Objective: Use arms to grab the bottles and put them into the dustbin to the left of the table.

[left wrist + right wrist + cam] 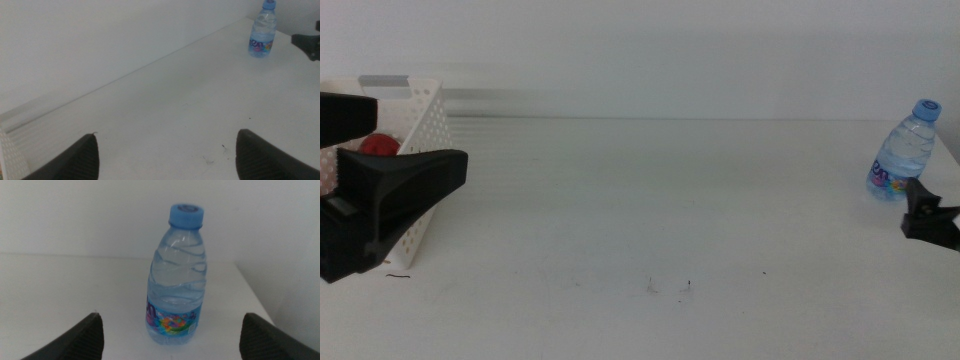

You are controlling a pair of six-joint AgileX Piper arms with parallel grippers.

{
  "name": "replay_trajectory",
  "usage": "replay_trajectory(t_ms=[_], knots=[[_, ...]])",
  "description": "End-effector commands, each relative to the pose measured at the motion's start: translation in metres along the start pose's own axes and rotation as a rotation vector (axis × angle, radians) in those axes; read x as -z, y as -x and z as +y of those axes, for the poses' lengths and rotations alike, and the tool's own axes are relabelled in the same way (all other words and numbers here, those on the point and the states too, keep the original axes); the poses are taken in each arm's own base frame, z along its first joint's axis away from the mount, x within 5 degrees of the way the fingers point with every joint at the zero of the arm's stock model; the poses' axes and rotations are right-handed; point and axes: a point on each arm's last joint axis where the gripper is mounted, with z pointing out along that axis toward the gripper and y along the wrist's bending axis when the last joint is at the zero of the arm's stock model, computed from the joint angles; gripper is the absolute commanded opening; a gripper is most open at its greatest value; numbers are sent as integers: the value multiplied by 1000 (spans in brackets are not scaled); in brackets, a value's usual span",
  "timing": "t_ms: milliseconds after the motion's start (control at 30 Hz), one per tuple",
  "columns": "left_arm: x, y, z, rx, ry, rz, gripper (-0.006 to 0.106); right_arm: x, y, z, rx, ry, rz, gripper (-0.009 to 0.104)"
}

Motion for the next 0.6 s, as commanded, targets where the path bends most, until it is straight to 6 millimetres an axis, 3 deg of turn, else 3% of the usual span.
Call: replay_trajectory(t_ms=[0,333,567], knots=[[0,0,0,1,3,-12,94,-13,-3,-1,13,-9,9,92],[0,0,0,5,0,-13,94,-68,-18,-1,31,-55,45,92],[0,0,0,5,0,-13,94,-93,-25,1,31,-55,47,92]])
